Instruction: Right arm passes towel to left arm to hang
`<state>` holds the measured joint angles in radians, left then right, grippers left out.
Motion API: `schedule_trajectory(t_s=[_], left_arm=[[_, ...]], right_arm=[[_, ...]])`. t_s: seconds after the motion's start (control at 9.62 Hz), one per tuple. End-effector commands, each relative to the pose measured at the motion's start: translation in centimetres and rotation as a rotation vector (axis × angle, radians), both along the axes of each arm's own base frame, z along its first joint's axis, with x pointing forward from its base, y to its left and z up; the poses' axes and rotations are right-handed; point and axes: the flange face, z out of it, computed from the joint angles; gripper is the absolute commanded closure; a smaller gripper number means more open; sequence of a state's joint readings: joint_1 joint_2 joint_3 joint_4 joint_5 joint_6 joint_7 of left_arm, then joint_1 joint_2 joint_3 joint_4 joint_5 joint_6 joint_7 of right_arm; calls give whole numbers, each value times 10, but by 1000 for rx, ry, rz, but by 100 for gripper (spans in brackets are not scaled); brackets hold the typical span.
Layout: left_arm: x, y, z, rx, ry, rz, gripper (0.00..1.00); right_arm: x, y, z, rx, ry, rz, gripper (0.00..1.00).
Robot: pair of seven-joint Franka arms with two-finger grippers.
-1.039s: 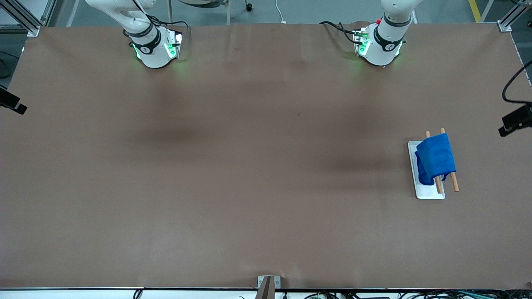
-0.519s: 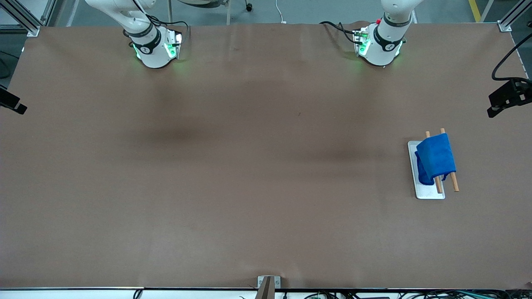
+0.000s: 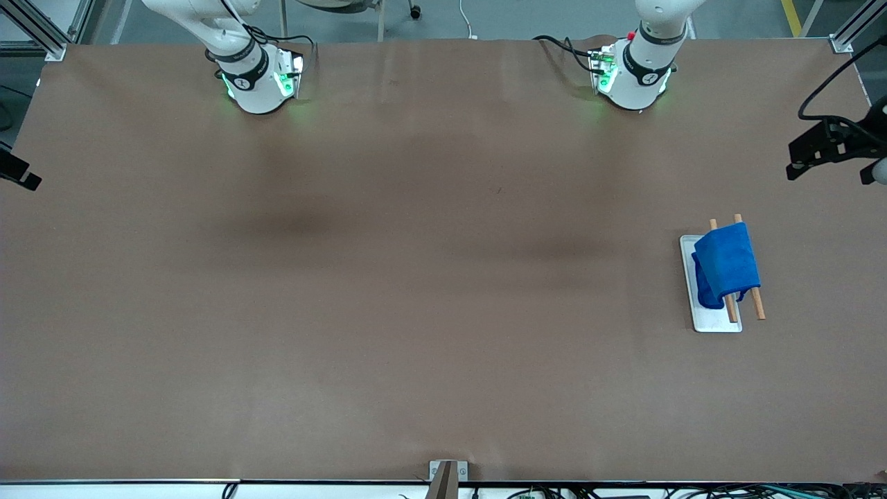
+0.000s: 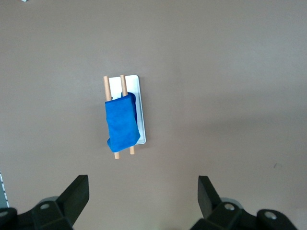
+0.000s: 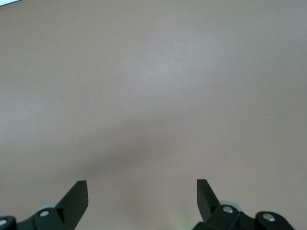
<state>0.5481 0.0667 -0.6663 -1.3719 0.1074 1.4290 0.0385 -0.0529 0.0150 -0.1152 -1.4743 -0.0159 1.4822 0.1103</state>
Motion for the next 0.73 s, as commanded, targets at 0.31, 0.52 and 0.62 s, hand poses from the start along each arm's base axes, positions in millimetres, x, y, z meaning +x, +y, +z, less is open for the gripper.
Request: schedule_trajectory(t_s=[0.31,0.52,0.62], left_arm=[[-32,-19,-22,9,65,2,0],[-46,-16,-27,-40,85,20,0],[-50,-11,-29,-55,90,31,0]], right_arm=[[1,1,2,-7,4,12,0],[1,1,2,-7,5,12,0],[1,1,2,-7,5,12,0]])
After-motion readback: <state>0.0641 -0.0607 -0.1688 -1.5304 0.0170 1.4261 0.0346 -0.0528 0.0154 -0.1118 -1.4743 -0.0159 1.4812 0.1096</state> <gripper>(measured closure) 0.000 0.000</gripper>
